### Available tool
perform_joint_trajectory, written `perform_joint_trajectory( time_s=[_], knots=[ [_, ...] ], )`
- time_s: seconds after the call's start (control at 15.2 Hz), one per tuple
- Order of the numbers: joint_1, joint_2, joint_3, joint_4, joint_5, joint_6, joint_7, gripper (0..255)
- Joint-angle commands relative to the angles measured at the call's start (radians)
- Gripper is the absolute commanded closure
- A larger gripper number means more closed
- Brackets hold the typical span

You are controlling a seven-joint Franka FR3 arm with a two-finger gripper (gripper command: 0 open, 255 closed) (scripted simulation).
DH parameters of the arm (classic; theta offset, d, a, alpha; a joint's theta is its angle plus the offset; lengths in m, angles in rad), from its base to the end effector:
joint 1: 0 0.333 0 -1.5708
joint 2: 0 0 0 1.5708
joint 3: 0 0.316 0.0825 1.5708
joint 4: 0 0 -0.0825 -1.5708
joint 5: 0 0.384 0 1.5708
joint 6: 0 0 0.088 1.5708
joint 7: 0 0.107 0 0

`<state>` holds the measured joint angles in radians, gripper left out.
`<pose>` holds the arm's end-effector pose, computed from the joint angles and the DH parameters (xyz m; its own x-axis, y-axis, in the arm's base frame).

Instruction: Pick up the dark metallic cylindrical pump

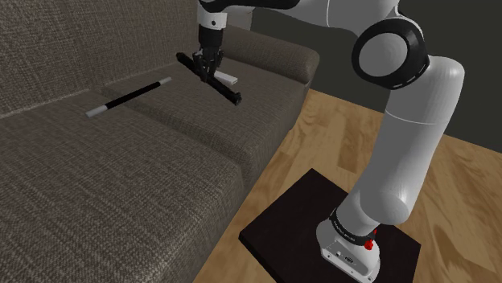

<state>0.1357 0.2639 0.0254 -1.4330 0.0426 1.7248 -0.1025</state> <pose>0.6357 0.1053 0.5457 0.9669 0.2530 0.0327 0.2543 -0.9660 -0.0458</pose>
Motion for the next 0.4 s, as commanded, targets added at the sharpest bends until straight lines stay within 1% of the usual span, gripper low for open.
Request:
perform_joint_trajectory(
  time_s=[0.0,0.2,0.33],
  knots=[
    [0.000,0.001,0.000,0.029,0.000,-0.027,0.001,255],
    [0.000,0.010,0.000,0.081,-0.001,-0.071,0.003,255],
    [0.000,0.010,0.000,0.084,-0.001,-0.074,0.003,255]
  ],
)
